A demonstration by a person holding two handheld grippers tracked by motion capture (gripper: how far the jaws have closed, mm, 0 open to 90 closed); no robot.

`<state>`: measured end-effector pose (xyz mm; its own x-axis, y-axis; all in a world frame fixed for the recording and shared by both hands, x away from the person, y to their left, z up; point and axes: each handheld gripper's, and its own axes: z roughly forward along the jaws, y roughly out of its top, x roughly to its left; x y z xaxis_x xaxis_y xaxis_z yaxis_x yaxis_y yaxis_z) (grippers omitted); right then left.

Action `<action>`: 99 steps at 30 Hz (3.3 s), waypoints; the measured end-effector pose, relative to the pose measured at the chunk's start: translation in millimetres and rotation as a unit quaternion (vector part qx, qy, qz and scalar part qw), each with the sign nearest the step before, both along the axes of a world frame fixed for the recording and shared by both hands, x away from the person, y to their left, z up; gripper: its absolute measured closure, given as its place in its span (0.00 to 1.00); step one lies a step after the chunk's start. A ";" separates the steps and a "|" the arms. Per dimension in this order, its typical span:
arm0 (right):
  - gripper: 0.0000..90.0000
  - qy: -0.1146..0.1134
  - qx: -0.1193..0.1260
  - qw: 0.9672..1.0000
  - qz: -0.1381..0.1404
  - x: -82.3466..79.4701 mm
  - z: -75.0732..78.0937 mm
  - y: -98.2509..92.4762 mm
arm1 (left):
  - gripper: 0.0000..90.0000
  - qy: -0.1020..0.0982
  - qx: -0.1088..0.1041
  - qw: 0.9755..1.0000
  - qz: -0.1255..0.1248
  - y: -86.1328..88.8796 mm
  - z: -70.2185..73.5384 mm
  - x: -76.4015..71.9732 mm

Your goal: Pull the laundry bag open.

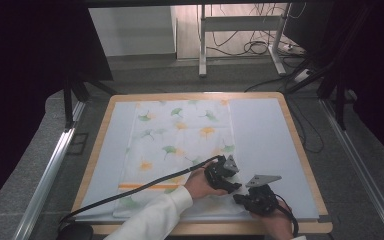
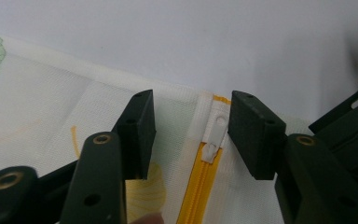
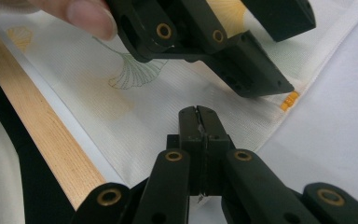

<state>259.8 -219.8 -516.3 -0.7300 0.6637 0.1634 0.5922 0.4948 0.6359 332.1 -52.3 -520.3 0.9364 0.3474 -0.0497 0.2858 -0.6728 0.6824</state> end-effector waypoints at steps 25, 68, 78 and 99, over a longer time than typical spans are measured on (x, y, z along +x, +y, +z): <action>0.99 0.005 -0.001 1.000 -0.007 1.9 -0.3 -2.6 | 0.90 0.036 -0.005 0.999 0.002 1.1 0.5 1.6; 0.99 0.045 0.034 0.996 -0.063 22.2 -6.8 -10.4 | 0.94 0.024 0.013 1.000 -0.003 11.4 0.2 -0.6; 0.99 0.045 0.037 0.996 -0.064 22.2 -7.2 -11.2 | 0.99 0.031 0.009 0.999 -0.006 18.2 -1.6 -1.3; 0.99 0.051 0.041 0.996 -0.061 23.3 -7.4 -13.0 | 1.00 0.025 0.021 0.999 -0.011 22.9 0.3 -6.2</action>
<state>283.1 -232.8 -523.7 -0.6215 0.7276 0.2905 0.7084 0.3635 0.6050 325.9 -29.4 -520.0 0.9405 0.3295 -0.0828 0.3038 -0.7066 0.6391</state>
